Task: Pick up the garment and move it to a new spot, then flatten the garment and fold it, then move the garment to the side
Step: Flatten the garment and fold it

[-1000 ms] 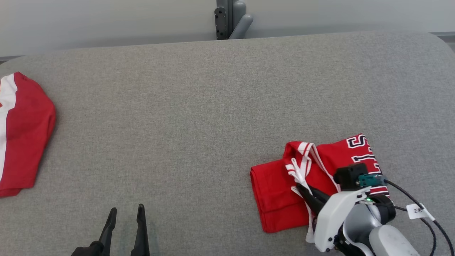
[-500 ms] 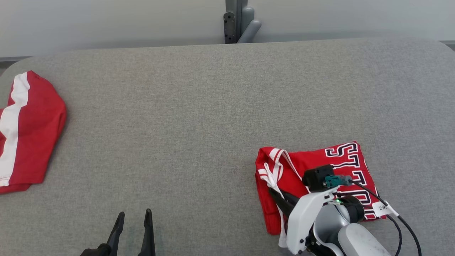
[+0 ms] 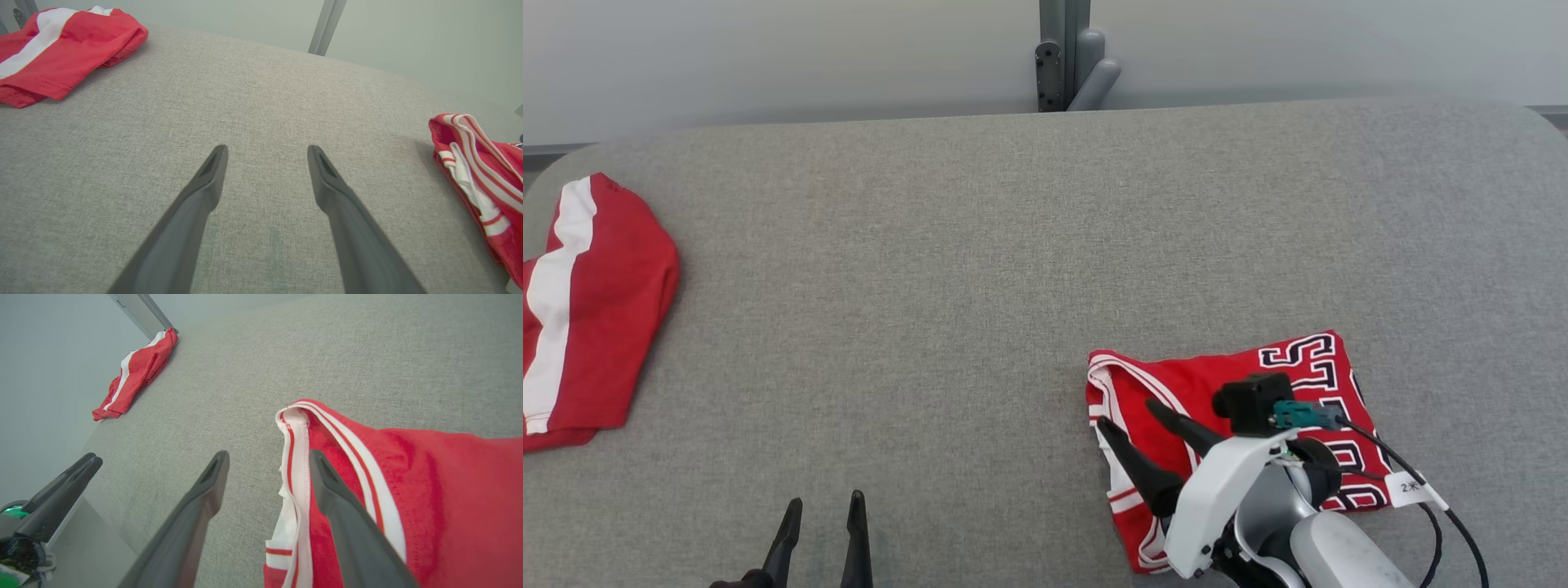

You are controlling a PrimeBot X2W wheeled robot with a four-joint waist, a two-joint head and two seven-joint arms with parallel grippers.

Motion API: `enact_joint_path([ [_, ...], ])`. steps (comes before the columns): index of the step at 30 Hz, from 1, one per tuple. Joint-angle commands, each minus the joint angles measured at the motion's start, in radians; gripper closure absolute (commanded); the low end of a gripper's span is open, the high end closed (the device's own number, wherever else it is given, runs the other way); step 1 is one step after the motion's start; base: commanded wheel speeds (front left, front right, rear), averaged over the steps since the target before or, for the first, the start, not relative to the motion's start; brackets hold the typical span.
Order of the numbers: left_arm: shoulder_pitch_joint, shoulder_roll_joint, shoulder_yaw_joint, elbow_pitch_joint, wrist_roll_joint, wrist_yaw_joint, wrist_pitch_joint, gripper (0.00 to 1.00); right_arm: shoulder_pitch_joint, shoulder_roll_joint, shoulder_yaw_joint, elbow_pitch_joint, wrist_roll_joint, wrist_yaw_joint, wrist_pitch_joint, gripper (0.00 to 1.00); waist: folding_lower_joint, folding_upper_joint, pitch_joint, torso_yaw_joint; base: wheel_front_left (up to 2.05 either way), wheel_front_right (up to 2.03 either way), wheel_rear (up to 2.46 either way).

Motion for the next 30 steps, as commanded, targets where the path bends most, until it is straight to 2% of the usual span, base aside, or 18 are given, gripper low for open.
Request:
enact_joint_path([
  [1, 0.006, 0.002, 0.003, 0.002, 0.009, -0.001, -0.003, 0.0, 0.008, -0.005, -0.001, -0.023, 0.011, 0.0, -0.013, 0.0, 0.0, 0.0, -0.005, -0.002, 0.0, 0.0, 0.0],
  [6, 0.016, 0.002, 0.014, -0.011, 0.007, 0.005, -0.003, 0.0, 0.044, -0.041, -0.072, -0.159, 0.015, 0.0, -0.093, 0.0, 0.0, 0.0, -0.022, -0.003, 0.0, 0.0, 0.0],
  [12, 0.035, 0.002, 0.026, -0.032, -0.003, 0.01, -0.003, 0.0, 0.114, -0.109, -0.255, -0.255, -0.074, 0.0, -0.267, 0.0, 0.0, 0.0, -0.052, -0.007, 0.0, 0.0, 0.0],
  [20, 0.057, 0.002, 0.023, -0.046, -0.004, 0.018, -0.003, 0.0, 0.211, -0.161, -0.459, -0.144, -0.215, 0.0, -0.502, 0.0, 0.0, 0.0, -0.095, -0.009, 0.0, 0.0, 0.0],
  [24, 0.062, 0.002, 0.018, -0.047, -0.001, 0.018, -0.003, 0.0, 0.243, -0.145, -0.537, -0.062, -0.288, 0.0, -0.538, 0.0, 0.0, 0.0, -0.106, -0.004, 0.0, 0.0, 0.0],
  [30, 0.061, 0.002, 0.017, -0.047, 0.004, 0.018, -0.003, 0.0, 0.281, -0.096, -0.629, -0.068, -0.348, 0.0, -0.541, 0.0, 0.0, 0.0, -0.111, 0.009, 0.0, 0.0, 0.0],
])
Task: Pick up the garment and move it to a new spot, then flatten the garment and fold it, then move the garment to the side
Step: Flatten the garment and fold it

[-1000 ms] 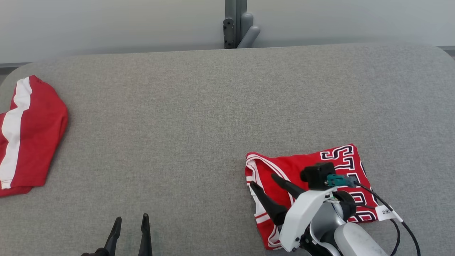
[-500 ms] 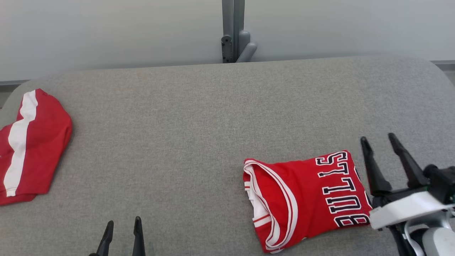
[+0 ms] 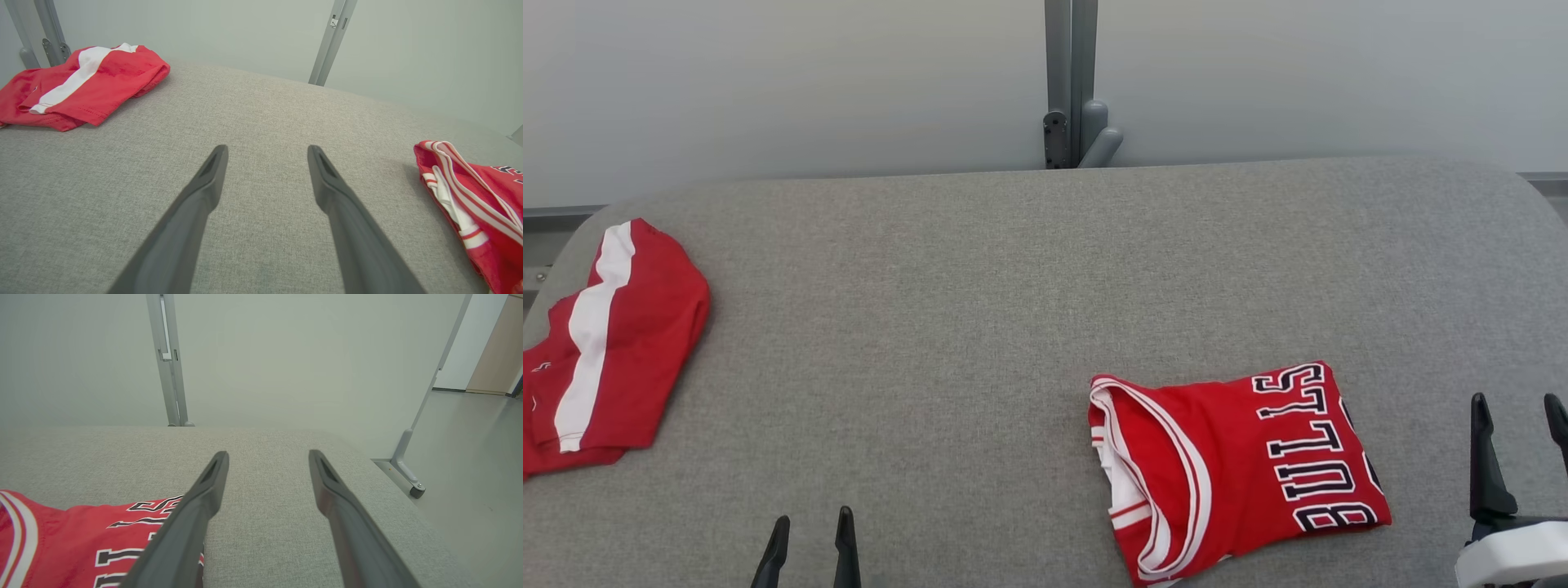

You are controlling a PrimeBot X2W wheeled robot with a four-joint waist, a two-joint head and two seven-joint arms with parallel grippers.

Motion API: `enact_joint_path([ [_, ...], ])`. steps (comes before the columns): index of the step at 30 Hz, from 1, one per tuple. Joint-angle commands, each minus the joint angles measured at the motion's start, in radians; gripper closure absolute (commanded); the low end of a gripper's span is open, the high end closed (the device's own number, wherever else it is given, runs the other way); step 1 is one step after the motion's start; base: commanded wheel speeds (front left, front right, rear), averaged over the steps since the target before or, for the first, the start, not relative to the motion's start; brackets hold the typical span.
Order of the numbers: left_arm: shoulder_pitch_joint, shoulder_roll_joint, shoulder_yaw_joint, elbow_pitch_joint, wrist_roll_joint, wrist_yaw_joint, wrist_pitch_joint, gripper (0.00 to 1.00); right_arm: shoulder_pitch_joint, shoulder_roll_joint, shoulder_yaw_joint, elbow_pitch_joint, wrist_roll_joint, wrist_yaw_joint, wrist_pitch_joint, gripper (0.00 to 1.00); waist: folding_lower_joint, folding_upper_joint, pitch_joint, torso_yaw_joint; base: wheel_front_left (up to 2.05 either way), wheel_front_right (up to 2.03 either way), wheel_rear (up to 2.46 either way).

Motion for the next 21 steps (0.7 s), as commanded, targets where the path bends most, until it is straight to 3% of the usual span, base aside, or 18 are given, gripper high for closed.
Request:
enact_joint_path([
  [1, 0.011, 0.002, 0.004, -0.003, 0.007, 0.003, -0.003, 0.0, 0.025, 0.014, -0.007, 0.0, -0.008, -0.001, -0.003, 0.0, 0.0, 0.0, -0.001, 0.004, 0.0, 0.0, 0.0],
  [2, 0.012, 0.002, 0.005, -0.004, 0.006, 0.003, -0.003, 0.0, 0.027, 0.018, -0.01, -0.001, -0.01, -0.001, -0.003, 0.38, 0.0, 0.0, -0.001, 0.005, 0.0, 0.0, 0.0],
  [3, 0.013, 0.002, 0.006, -0.005, 0.006, 0.003, -0.003, 0.0, 0.028, 0.029, -0.01, -0.006, -0.011, -0.001, -0.003, 0.94, 0.0, 0.0, -0.001, 0.007, 0.0, 0.0, 0.0],
  [4, 0.013, 0.002, 0.006, -0.006, 0.006, 0.003, -0.003, 0.0, 0.025, 0.033, -0.006, -0.012, -0.009, -0.001, -0.003, 1.0, 0.0, 0.0, 0.0, 0.008, 0.0, 0.0, 0.0],
  [7, 0.011, 0.002, 0.008, -0.009, 0.007, 0.002, -0.003, 0.0, 0.016, 0.037, 0.009, -0.027, -0.012, -0.001, -0.003, 1.0, 0.0, 0.0, 0.002, 0.012, 0.0, 0.0, 0.0],
  [12, -0.007, 0.002, 0.01, -0.015, 0.004, 0.0, -0.003, 0.0, -0.008, 0.041, 0.125, -0.023, -0.044, -0.001, -0.003, 1.0, 0.0, 0.0, 0.024, 0.021, 0.0, 0.0, 0.0],
  [17, -0.035, 0.002, 0.008, -0.019, 0.014, -0.009, -0.003, 0.0, -0.077, 0.052, 0.324, 0.082, -0.08, -0.001, -0.003, 1.0, 0.0, 0.0, 0.07, 0.022, 0.0, 0.0, 0.0],
  [21, -0.05, 0.002, 0.018, -0.015, 0.022, -0.018, -0.003, 0.0, -0.122, 0.072, 0.421, 0.179, -0.088, -0.001, -0.003, 1.0, 0.0, 0.0, 0.089, 0.029, 0.0, 0.0, 0.0],
])
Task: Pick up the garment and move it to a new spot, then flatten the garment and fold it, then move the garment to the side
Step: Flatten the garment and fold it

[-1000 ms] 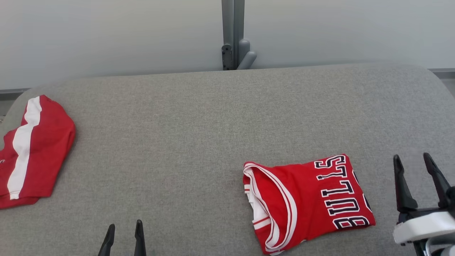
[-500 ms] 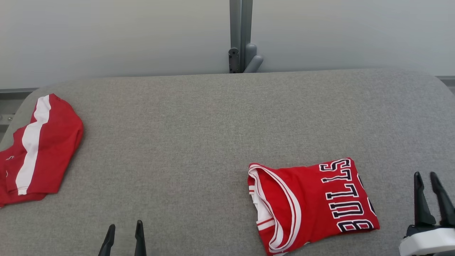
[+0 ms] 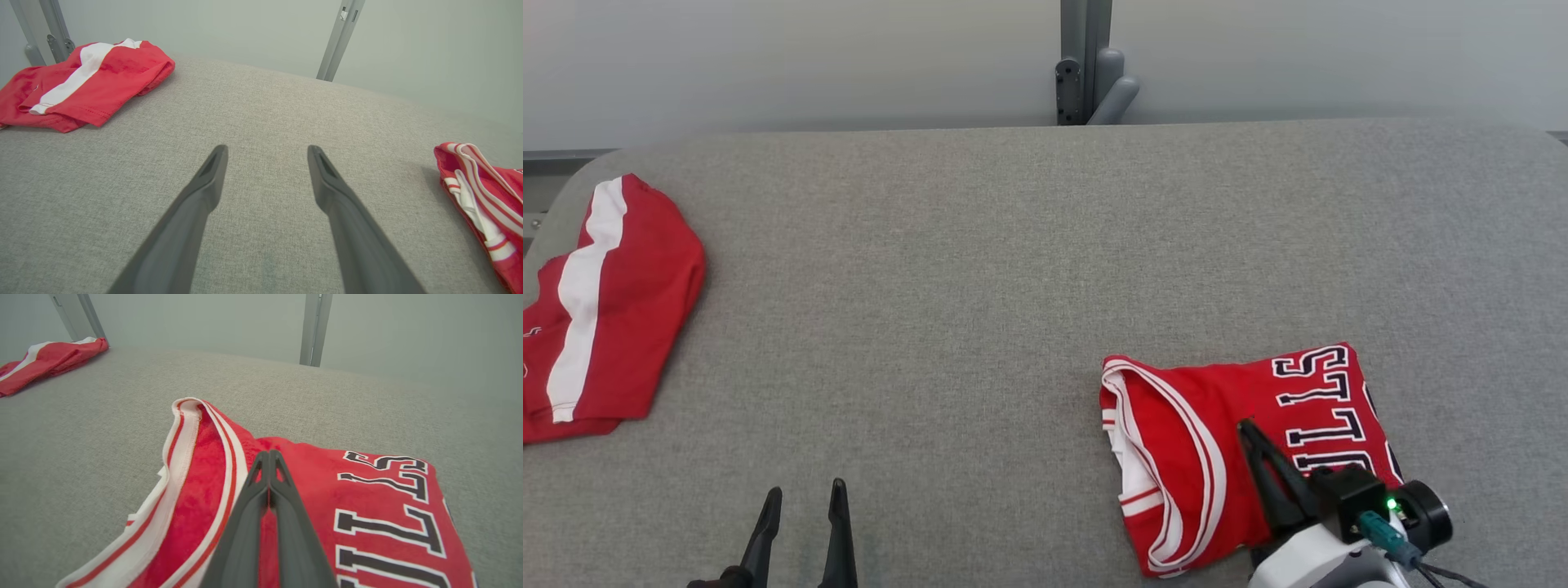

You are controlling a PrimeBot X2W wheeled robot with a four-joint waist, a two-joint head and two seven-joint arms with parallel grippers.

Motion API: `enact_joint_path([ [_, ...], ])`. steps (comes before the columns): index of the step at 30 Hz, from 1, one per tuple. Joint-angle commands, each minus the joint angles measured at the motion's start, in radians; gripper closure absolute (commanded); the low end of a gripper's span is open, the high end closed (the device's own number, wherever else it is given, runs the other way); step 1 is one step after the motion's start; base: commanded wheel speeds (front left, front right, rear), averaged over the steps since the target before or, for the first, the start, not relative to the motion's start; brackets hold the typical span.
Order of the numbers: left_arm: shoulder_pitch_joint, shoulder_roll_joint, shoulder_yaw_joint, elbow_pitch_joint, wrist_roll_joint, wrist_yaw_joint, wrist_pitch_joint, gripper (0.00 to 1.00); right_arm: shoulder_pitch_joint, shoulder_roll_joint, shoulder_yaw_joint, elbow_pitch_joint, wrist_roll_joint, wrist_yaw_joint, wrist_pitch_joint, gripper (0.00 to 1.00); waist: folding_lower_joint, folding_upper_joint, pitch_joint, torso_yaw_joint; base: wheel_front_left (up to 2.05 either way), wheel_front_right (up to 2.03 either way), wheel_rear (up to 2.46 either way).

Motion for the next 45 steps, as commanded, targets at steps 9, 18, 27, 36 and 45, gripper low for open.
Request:
enact_joint_path([
  [9, -0.038, 0.002, 0.004, 0.005, 0.009, -0.01, -0.003, 0.0, -0.056, 0.023, 0.107, 0.121, -0.01, -0.001, -0.003, 1.0, 0.0, 0.0, 0.041, 0.026, 0.0, 0.0, 0.0],
  [18, -0.056, 0.002, 0.01, 0.011, 0.011, -0.014, -0.003, 0.0, -0.11, 0.032, 0.214, 0.209, 0.022, -0.001, -0.002, 1.0, 0.0, 0.0, 0.06, 0.045, 0.0, 0.0, 0.0],
  [27, -0.056, 0.002, 0.013, 0.019, 0.004, -0.017, -0.003, 0.0, -0.156, 0.034, 0.277, 0.261, 0.094, -0.001, -0.002, 1.0, 0.0, 0.0, 0.059, 0.055, 0.0, 0.0, 0.0],
  [36, -0.037, 0.002, 0.023, 0.011, 0.002, -0.01, -0.003, 0.0, -0.176, 0.034, 0.292, 0.156, 0.131, -0.001, -0.002, 1.0, 0.0, 0.0, 0.045, 0.039, 0.0, 0.0, 0.0],
  [45, -0.006, 0.002, 0.051, 0.005, -0.005, -0.005, -0.003, 0.0, -0.08, 0.005, 0.143, -0.058, 0.084, -0.001, -0.002, 0.59, 0.0, 0.0, -0.009, -0.001, 0.0, 0.0, 0.0],
])
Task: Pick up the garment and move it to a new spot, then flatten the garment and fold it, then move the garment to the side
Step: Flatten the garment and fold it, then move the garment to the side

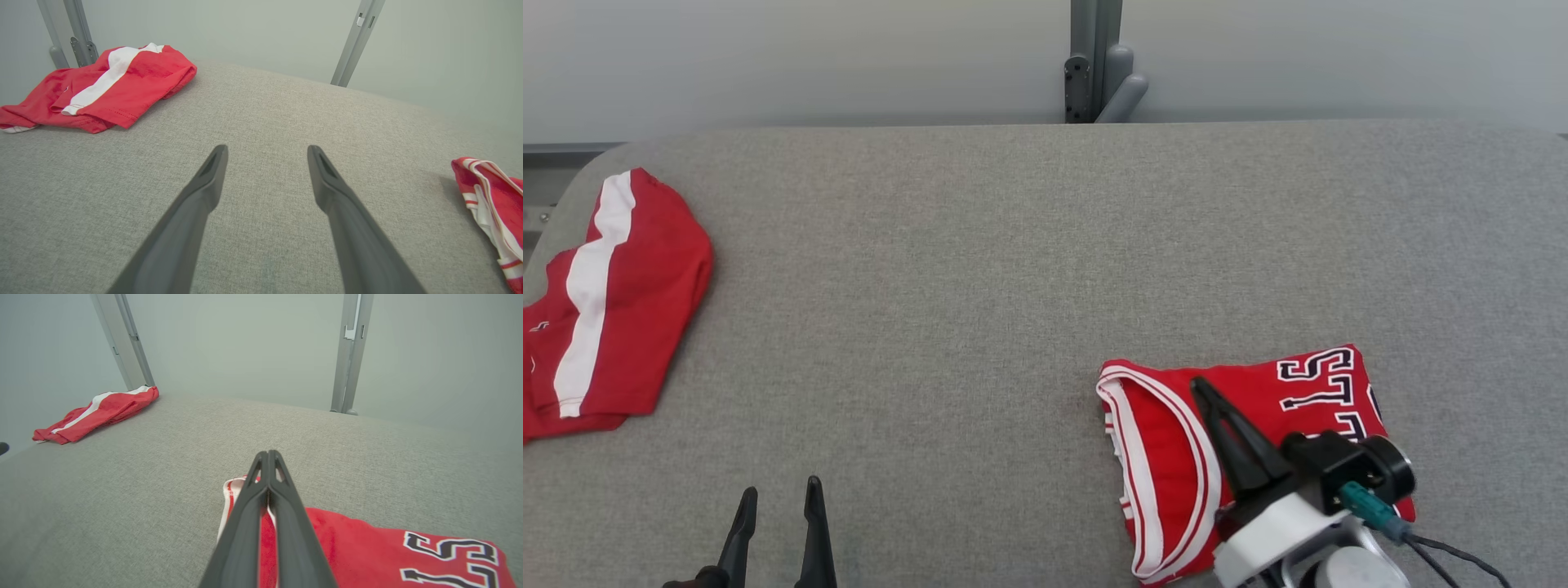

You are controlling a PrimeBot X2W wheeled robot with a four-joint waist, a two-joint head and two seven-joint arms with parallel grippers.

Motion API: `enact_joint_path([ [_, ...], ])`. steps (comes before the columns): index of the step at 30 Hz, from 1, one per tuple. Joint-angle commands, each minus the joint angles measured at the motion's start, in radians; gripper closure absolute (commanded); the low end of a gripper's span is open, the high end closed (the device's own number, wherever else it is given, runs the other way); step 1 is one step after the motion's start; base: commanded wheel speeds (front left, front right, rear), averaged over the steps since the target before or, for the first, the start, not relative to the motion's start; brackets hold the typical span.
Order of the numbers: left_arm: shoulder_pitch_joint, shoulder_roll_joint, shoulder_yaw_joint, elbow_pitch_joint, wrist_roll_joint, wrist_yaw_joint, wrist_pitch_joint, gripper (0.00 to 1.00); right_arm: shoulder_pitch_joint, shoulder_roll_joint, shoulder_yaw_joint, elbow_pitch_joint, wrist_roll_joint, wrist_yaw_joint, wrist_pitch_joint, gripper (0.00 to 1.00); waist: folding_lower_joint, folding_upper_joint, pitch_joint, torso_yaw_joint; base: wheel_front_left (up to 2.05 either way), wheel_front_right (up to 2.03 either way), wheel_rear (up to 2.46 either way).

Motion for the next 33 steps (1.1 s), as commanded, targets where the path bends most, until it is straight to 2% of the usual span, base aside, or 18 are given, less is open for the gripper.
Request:
enact_joint_path([
  [1, 0.013, 0.002, 0.005, -0.003, -0.003, 0.004, -0.003, 0.0, 0.026, -0.013, -0.028, -0.018, -0.007, -0.001, -0.002, 0.42, 0.0, 0.0, -0.025, -0.018, 0.0, 0.0, 0.0],
  [2, 0.016, 0.002, 0.005, -0.004, -0.003, 0.005, -0.003, 0.0, 0.042, -0.02, -0.051, -0.037, -0.01, -0.001, -0.002, 0.0, 0.0, 0.0, -0.033, -0.022, 0.0, 0.0, 0.0],
  [9, 0.041, 0.002, -0.003, -0.004, -0.009, 0.013, -0.003, 0.0, 0.148, -0.05, -0.253, -0.101, 0.011, -0.001, -0.002, 0.0, 0.0, 0.0, -0.081, -0.044, 0.0, 0.0, 0.0],
  [10, 0.046, 0.002, -0.005, -0.003, -0.009, 0.015, -0.003, 0.0, 0.169, -0.052, -0.312, -0.106, 0.019, -0.001, -0.002, 0.0, 0.0, 0.0, -0.089, -0.049, 0.0, 0.0, 0.0],
  [18, 0.058, 0.002, -0.007, 0.003, -0.002, 0.009, -0.003, 0.0, 0.244, -0.059, -0.473, -0.095, 0.015, -0.001, -0.002, 0.0, 0.0, 0.0, -0.111, -0.065, 0.0, 0.0, 0.0],
  [25, 0.068, 0.002, -0.009, 0.023, 0.018, -0.009, -0.003, 0.0, 0.288, -0.051, -0.546, -0.07, 0.015, -0.001, -0.002, 0.0, 0.0, 0.0, -0.124, -0.062, 0.0, 0.0, 0.0],
  [29, 0.076, 0.002, -0.002, 0.031, 0.02, -0.015, -0.003, 0.0, 0.301, -0.046, -0.553, -0.052, 0.018, -0.001, -0.002, 0.0, 0.0, 0.0, -0.13, -0.056, 0.0, 0.0, 0.0],
  [33, 0.077, 0.002, 0.001, 0.033, 0.015, -0.018, -0.003, 0.0, 0.281, -0.037, -0.539, -0.011, 0.068, -0.001, -0.002, 0.0, 0.0, 0.0, -0.133, -0.049, 0.0, 0.0, 0.0],
])
